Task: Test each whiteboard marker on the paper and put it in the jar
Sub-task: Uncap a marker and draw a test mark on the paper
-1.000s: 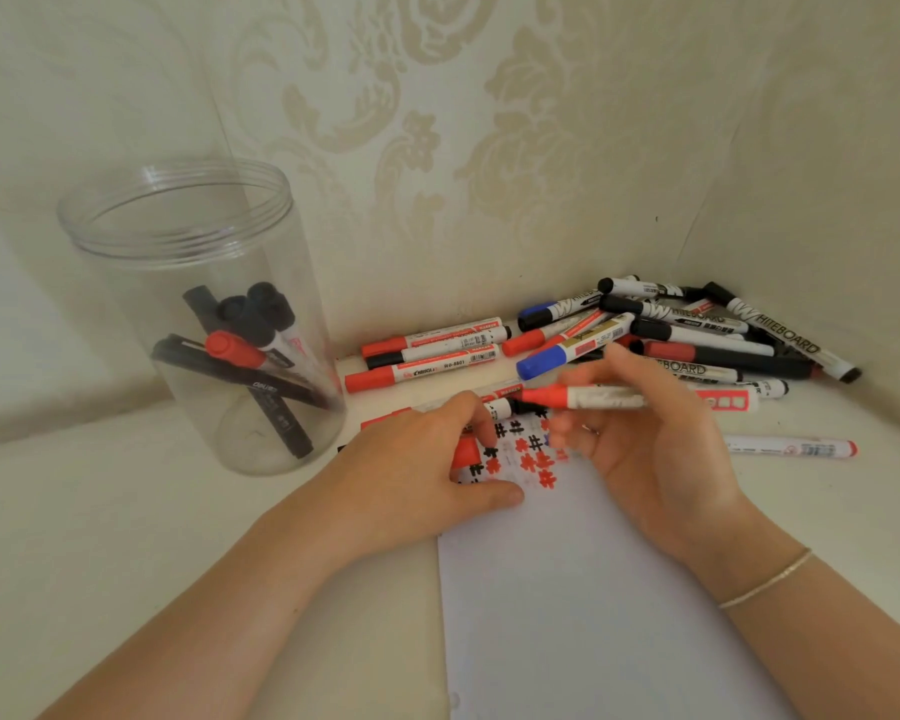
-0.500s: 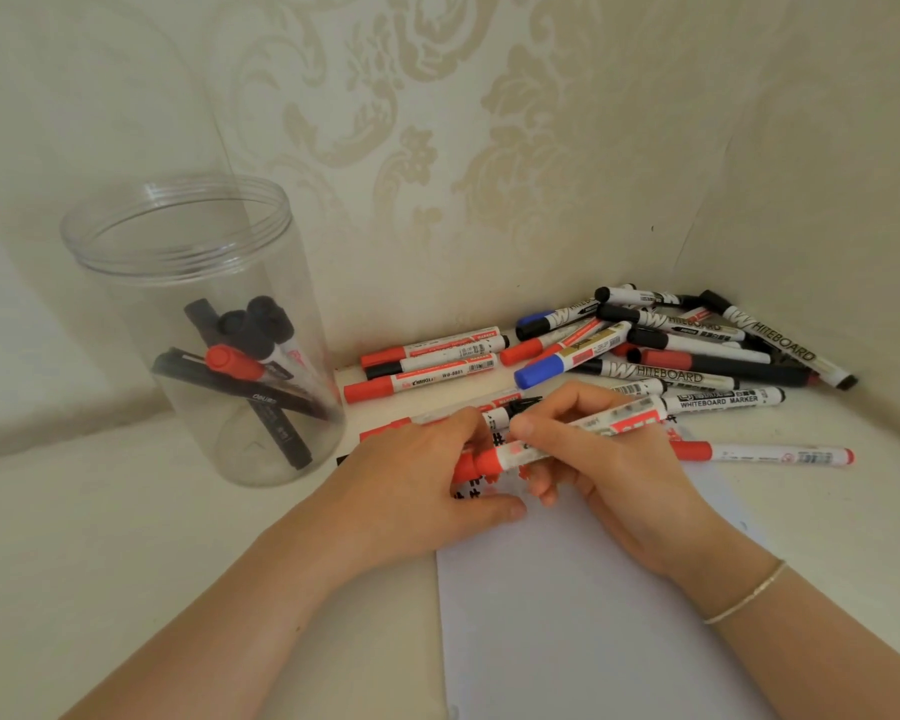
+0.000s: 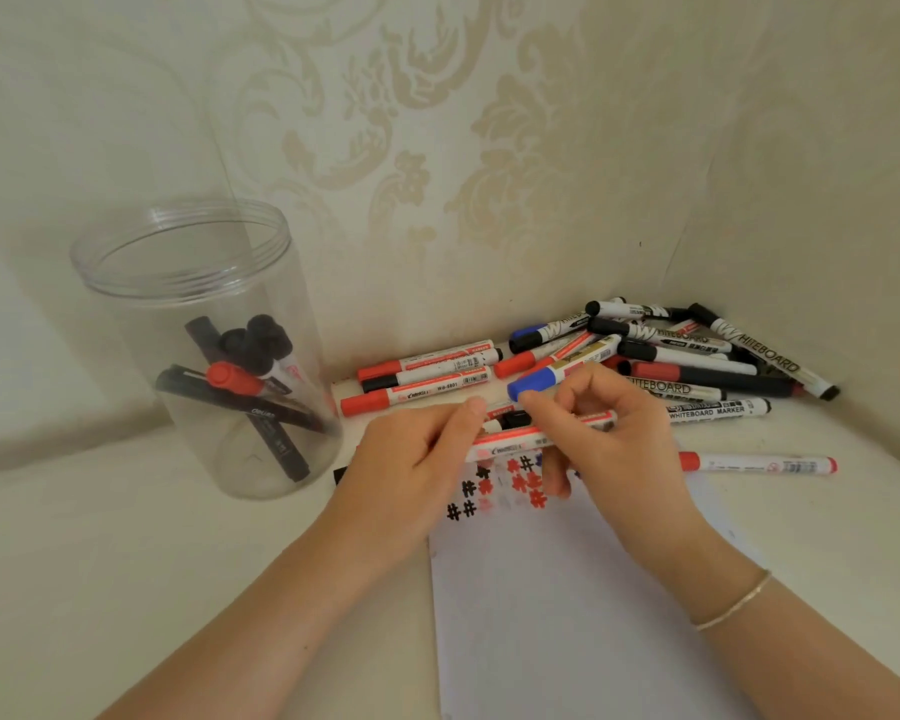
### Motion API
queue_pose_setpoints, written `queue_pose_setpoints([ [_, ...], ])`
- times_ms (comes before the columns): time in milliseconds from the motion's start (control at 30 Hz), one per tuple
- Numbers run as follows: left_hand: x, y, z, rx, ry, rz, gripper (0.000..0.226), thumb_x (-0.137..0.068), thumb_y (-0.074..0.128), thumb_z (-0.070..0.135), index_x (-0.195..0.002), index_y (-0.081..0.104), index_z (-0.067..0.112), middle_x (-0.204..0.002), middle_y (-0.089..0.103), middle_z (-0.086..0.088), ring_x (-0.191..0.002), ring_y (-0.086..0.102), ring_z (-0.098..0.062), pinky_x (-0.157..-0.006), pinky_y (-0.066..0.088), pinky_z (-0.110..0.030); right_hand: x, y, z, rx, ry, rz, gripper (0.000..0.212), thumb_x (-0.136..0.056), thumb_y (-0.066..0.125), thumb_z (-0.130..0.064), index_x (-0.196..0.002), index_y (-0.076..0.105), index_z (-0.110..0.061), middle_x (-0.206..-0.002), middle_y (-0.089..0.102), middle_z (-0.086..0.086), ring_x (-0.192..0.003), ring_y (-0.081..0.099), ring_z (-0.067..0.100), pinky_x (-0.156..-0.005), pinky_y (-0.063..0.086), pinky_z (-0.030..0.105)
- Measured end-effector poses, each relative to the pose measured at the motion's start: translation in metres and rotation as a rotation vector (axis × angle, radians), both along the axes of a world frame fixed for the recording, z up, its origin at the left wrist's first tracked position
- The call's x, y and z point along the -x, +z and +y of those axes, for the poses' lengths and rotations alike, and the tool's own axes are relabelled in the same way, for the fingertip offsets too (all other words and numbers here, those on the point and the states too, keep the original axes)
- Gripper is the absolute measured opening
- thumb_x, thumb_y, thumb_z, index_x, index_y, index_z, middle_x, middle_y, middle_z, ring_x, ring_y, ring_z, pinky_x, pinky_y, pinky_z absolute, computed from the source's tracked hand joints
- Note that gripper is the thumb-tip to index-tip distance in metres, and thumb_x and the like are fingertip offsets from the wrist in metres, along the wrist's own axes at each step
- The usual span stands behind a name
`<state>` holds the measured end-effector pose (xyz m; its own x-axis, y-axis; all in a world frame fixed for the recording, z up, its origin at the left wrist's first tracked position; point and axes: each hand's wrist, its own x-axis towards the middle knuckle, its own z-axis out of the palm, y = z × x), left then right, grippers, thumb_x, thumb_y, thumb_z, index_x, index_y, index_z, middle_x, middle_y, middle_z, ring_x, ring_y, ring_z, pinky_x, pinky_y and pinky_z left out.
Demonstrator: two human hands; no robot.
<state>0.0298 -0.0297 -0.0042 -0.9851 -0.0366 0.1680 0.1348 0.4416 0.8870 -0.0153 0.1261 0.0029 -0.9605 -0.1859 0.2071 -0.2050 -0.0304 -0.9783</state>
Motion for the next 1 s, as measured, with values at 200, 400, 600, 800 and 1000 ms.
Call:
queue_pose_setpoints([
  [200,-0.002,0.020,0.003,-0.077,0.285,0.151,0.028,-0.093,0.054,0.031,-0.082,0.076,0.020,-0.067,0.072,0.011,-0.062,0.068,-0.002,-0.049,0.048,-0.015,-0.005,0.029,-0.022,0.023,-0.016,0.040,0.029,-0.087,0.062,-0.006,-0.068,0.043,0.005,-0.049,0.054,0.015,-0.025,0.033,0.018,-0.030,0.027,0.018],
  [400,-0.005,0.040,0.007,-0.058,0.401,0.273,0.047,-0.092,0.047,0.035,-0.056,0.065,0.012,-0.050,0.063,0.000,-0.047,0.060,-0.016,-0.045,0.041,-0.028,-0.006,0.067,-0.031,0.034,0.011,0.074,0.030,-0.084,0.058,0.001,-0.061,0.041,-0.006,-0.043,0.050,0.017,-0.026,0.028,0.017,-0.030,0.023,0.017],
  [600,-0.030,0.118,-0.010,0.041,0.374,0.606,0.016,-0.095,0.052,0.030,-0.083,0.058,0.021,-0.056,0.057,0.004,-0.045,0.053,-0.011,-0.048,0.045,-0.027,-0.007,0.120,-0.052,0.267,0.081,0.014,0.035,-0.088,0.058,-0.004,-0.059,0.039,-0.012,-0.042,0.052,0.007,-0.027,0.029,0.011,-0.036,0.027,0.021],
  [800,-0.035,0.170,-0.054,-0.148,0.499,0.705,0.015,-0.088,0.066,0.013,-0.089,0.052,0.019,-0.074,0.068,-0.002,-0.066,0.071,-0.012,-0.065,0.058,-0.028,0.006,0.153,-0.109,0.402,0.249,-0.154,0.020,-0.087,0.067,-0.019,-0.077,0.053,-0.008,-0.056,0.054,0.004,-0.040,0.045,0.009,-0.043,0.041,0.018],
  [1000,-0.029,0.168,-0.094,0.216,0.743,0.906,0.020,-0.095,0.054,0.026,-0.109,0.045,0.016,-0.072,0.055,0.005,-0.066,0.059,-0.017,-0.068,0.050,-0.037,0.031,0.140,-0.132,-0.326,0.192,0.207,0.020,-0.091,0.055,-0.022,-0.087,0.065,-0.006,-0.080,0.067,0.009,-0.065,0.064,0.020,-0.062,0.055,0.031],
])
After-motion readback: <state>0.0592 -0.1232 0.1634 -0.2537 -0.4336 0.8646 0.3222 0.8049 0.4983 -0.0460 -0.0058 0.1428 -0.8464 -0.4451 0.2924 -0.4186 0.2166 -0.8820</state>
